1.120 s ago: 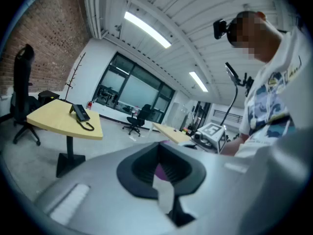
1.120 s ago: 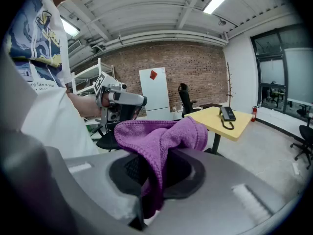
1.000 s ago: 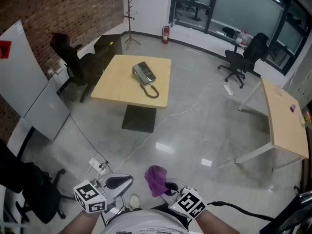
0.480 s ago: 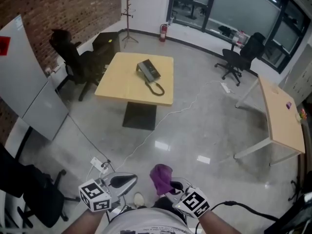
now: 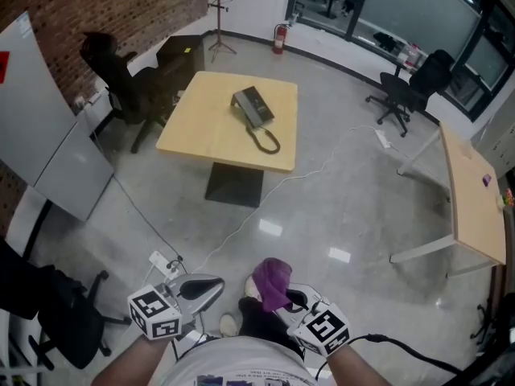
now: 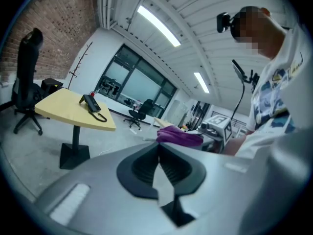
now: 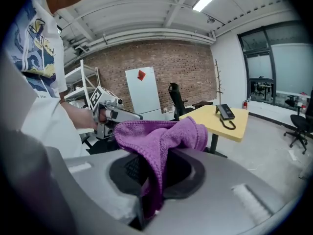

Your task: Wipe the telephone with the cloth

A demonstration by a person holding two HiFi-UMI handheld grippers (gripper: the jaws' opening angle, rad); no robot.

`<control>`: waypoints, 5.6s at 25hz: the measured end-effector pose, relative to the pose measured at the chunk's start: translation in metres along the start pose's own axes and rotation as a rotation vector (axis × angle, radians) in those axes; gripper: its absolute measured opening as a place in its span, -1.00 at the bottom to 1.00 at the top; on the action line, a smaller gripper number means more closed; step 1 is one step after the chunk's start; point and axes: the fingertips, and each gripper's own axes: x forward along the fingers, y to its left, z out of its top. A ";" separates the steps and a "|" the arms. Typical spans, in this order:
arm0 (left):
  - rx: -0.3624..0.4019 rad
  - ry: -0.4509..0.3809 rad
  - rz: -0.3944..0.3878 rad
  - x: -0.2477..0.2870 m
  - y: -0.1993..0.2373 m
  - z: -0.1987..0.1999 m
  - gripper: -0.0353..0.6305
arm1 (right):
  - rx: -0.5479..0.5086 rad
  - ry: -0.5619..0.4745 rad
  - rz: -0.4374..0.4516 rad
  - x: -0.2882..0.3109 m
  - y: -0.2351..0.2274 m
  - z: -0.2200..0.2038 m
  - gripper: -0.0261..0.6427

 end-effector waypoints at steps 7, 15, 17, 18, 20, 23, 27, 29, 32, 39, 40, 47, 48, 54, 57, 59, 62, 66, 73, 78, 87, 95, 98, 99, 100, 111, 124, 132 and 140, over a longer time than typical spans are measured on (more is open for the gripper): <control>0.025 -0.003 0.057 0.040 0.053 0.058 -0.87 | -0.035 -0.016 0.042 0.033 -0.073 0.031 -0.79; -0.034 -0.026 0.086 0.081 0.106 0.099 -0.79 | -0.037 0.012 0.064 0.065 -0.136 0.044 -0.79; -0.055 -0.027 0.083 0.087 0.123 0.103 -0.77 | -0.026 0.016 0.064 0.075 -0.145 0.046 -0.79; -0.069 -0.030 0.081 0.089 0.135 0.105 -0.77 | -0.023 0.017 0.064 0.081 -0.150 0.048 -0.79; -0.104 -0.040 0.073 0.095 0.162 0.111 -0.76 | -0.020 0.024 0.048 0.096 -0.163 0.054 -0.79; -0.124 -0.048 0.047 0.105 0.209 0.135 -0.76 | -0.007 0.023 0.001 0.123 -0.191 0.076 -0.79; -0.106 0.006 0.008 0.108 0.249 0.159 -0.76 | 0.040 0.008 -0.051 0.159 -0.206 0.104 -0.79; -0.083 0.036 -0.015 0.115 0.274 0.173 -0.76 | 0.031 -0.016 -0.089 0.177 -0.219 0.126 -0.79; -0.086 0.077 -0.039 0.129 0.307 0.183 -0.76 | 0.034 -0.036 -0.136 0.196 -0.236 0.148 -0.79; -0.224 0.085 -0.005 0.186 0.377 0.177 -0.74 | 0.043 -0.015 -0.184 0.208 -0.276 0.166 -0.79; -0.242 0.082 0.006 0.196 0.388 0.176 -0.74 | 0.048 -0.011 -0.185 0.209 -0.283 0.166 -0.79; -0.465 -0.004 0.111 0.255 0.451 0.159 -0.58 | 0.050 0.041 -0.124 0.196 -0.326 0.162 -0.79; -0.490 -0.020 0.127 0.263 0.460 0.158 -0.56 | 0.053 0.046 -0.115 0.193 -0.331 0.161 -0.79; -0.662 -0.123 0.210 0.296 0.505 0.157 -0.37 | 0.069 0.078 -0.083 0.180 -0.365 0.146 -0.79; -0.693 -0.137 0.233 0.306 0.514 0.157 -0.33 | 0.088 0.092 -0.066 0.175 -0.377 0.140 -0.79; -0.700 -0.144 0.248 0.313 0.520 0.156 -0.33 | 0.093 0.102 -0.064 0.171 -0.386 0.136 -0.79; -0.719 -0.160 0.267 0.317 0.527 0.156 -0.46 | 0.092 0.117 -0.056 0.169 -0.396 0.131 -0.79; -0.730 -0.161 0.280 0.317 0.525 0.157 -0.53 | 0.086 0.110 -0.034 0.168 -0.405 0.134 -0.79; -0.746 -0.134 0.338 0.316 0.520 0.163 -0.63 | 0.064 0.092 -0.011 0.180 -0.416 0.144 -0.79; -0.720 -0.141 0.287 0.311 0.501 0.179 -0.65 | 0.038 0.060 0.005 0.184 -0.419 0.156 -0.79; -0.622 -0.114 0.068 0.283 0.422 0.230 -0.65 | 0.044 -0.083 0.035 0.197 -0.433 0.207 -0.79; -0.584 -0.094 -0.075 0.268 0.374 0.249 -0.65 | -0.004 -0.180 0.108 0.219 -0.421 0.270 -0.79; -0.577 -0.087 -0.103 0.267 0.365 0.253 -0.65 | -0.003 -0.205 0.116 0.224 -0.420 0.290 -0.79; -0.576 -0.085 -0.110 0.266 0.364 0.254 -0.65 | -0.008 -0.208 0.112 0.227 -0.419 0.295 -0.79; -0.576 -0.086 -0.116 0.264 0.364 0.254 -0.65 | -0.016 -0.206 0.105 0.230 -0.418 0.299 -0.79; -0.581 -0.118 -0.140 0.249 0.372 0.266 -0.65 | 0.004 -0.110 0.088 0.231 -0.395 0.261 -0.79; -0.560 -0.114 -0.169 0.248 0.375 0.277 -0.65 | -0.008 -0.130 0.032 0.220 -0.384 0.278 -0.79; -0.552 -0.087 -0.190 0.255 0.361 0.269 -0.65 | -0.072 -0.185 0.007 0.231 -0.391 0.319 -0.79; -0.561 -0.094 -0.201 0.256 0.356 0.266 -0.65 | -0.048 -0.126 0.018 0.235 -0.386 0.296 -0.79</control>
